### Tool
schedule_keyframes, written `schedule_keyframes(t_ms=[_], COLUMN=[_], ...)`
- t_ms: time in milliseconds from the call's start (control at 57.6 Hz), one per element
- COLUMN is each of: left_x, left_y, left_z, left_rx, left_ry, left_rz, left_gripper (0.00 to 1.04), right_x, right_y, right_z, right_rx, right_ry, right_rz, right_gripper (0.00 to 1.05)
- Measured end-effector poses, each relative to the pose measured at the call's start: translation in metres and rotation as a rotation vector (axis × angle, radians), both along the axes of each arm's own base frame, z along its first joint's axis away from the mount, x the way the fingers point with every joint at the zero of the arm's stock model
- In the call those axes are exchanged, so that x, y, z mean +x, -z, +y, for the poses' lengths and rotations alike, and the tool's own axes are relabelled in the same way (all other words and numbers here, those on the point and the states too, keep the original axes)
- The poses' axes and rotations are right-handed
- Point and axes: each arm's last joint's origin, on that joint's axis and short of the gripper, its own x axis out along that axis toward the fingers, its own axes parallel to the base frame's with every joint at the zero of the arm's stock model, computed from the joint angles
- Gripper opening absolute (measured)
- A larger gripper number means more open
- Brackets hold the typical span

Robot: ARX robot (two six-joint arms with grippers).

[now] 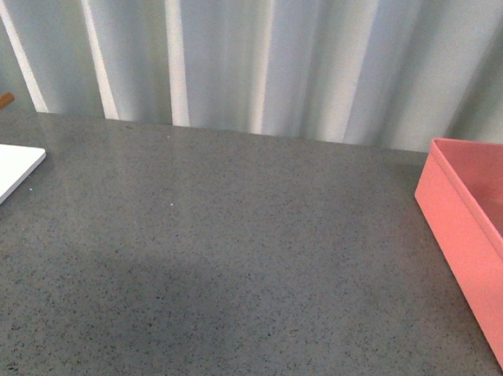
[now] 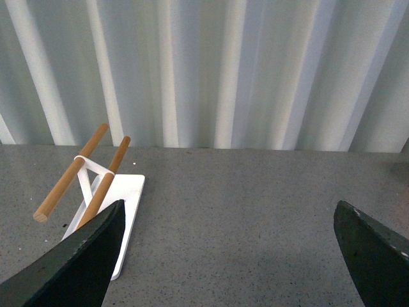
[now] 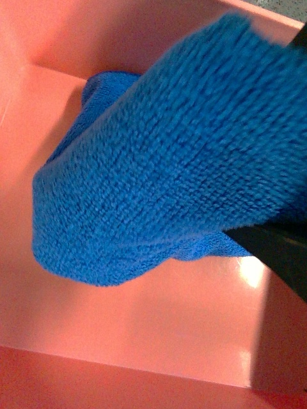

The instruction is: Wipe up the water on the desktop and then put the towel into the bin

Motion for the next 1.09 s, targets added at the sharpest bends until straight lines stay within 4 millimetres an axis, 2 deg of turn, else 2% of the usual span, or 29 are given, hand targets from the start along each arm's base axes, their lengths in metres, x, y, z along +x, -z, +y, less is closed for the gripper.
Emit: schedule_keyframes(t_ms=[122, 226, 365, 469, 573, 643, 729, 816, 903, 1007, 1094], left_x=[0.000, 0.000, 0.000, 0.000, 0.000, 0.000, 0.000, 0.000, 0.000, 0.000, 0.000], left_y=[0.000, 0.000, 0.000, 0.000, 0.000, 0.000, 0.000, 0.000, 0.000, 0.000, 0.000], left_z=[0.000, 0.000, 0.000, 0.000, 0.000, 0.000, 0.000, 0.000, 0.000, 0.000, 0.000], left_rx=[0.000, 0.000, 0.000, 0.000, 0.000, 0.000, 0.000, 0.000, 0.000, 0.000, 0.000], left_ry=[0.000, 0.000, 0.000, 0.000, 0.000, 0.000, 0.000, 0.000, 0.000, 0.000, 0.000], left_rz=[0.000, 0.000, 0.000, 0.000, 0.000, 0.000, 0.000, 0.000, 0.000, 0.000, 0.000], left_gripper=[0.98, 0.98, 0.98, 0.98, 0.98, 0.98, 0.98, 0.98, 0.98, 0.98, 0.98], right_x=[-0.001, -0.001, -0.001, -0.001, 0.004, 0.009, 0.007, -0.013, -0.057, -0.107, -0.143], right_y=[0.002, 0.001, 0.001, -0.004, -0.019, -0.039, -0.076, -0.116, -0.155, -0.169, -0.163], right_z=[0.002, 0.002, 0.002, 0.002, 0.006, 0.013, 0.029, 0.052, 0.084, 0.110, 0.122], right_rx=[-0.013, -0.020, -0.003, 0.010, 0.023, 0.042, 0.060, 0.089, 0.135, 0.160, 0.169], right_ry=[-0.026, -0.032, -0.029, -0.028, -0.027, -0.025, -0.050, -0.102, -0.194, -0.257, -0.268], right_rz=[0.009, 0.009, 0.012, 0.006, -0.067, -0.178, -0.364, -0.538, -0.706, -0.811, -0.845], right_gripper=[0.54, 0.77, 0.98, 0.97, 0.98, 0.98, 0.98, 0.98, 0.98, 0.98, 0.98])
